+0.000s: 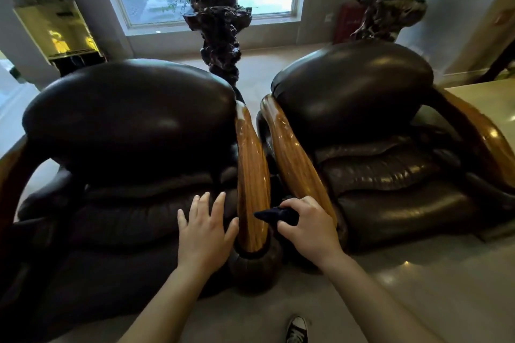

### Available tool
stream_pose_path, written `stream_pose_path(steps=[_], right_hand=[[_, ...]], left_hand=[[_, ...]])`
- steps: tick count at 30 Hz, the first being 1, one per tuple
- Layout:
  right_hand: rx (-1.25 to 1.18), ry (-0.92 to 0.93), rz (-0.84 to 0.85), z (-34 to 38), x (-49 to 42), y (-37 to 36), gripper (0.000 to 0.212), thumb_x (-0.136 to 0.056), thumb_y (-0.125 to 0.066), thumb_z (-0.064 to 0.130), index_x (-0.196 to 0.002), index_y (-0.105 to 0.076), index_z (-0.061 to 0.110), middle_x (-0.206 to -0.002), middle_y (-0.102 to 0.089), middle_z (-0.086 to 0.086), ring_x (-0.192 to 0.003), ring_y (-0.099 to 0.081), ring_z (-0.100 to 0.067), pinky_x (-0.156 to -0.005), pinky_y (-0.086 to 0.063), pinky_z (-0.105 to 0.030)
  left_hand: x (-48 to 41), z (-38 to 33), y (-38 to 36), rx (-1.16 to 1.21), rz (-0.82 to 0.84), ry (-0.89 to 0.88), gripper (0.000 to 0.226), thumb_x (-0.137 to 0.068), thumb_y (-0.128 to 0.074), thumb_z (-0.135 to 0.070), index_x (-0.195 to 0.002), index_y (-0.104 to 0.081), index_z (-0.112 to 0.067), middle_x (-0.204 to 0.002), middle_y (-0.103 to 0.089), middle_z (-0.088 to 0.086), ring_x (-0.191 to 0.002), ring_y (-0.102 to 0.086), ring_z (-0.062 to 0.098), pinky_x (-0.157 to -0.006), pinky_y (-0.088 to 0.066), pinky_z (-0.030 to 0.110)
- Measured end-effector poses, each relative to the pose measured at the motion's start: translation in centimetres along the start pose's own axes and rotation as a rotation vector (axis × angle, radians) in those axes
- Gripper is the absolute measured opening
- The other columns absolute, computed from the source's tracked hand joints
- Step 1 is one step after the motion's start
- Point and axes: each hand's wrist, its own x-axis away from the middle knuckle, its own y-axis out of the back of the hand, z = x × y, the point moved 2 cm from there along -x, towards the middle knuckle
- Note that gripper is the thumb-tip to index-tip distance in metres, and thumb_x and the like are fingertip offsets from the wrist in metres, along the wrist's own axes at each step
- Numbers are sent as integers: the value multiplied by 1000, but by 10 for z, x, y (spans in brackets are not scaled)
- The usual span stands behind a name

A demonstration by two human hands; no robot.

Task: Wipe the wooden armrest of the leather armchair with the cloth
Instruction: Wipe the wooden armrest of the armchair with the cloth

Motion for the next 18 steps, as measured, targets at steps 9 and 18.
stream_pose_path(steps=[9, 18], right_hand=[[1, 10, 23, -52, -83, 35, 36, -84, -72, 39, -118, -64, 33, -100, -51, 15, -82, -56, -3, -63, -43, -12], [0, -36, 10, -89, -136, 44, 34, -83, -71, 42, -116, -63, 37, -98, -50, 16, -81, -54, -1, -58, -39, -12]], left_hand=[[-70, -54, -24, -19, 34, 44, 70, -92, -28, -62, -153, -19, -29, -162, -21, 8, -152, -9, 25, -120, -13, 59], [-127, -67, -40, -41, 77, 39, 70, -93, -28, -62, -154, -17, -29, -162, -20, 7, -152, -7, 25, -121, -11, 58]])
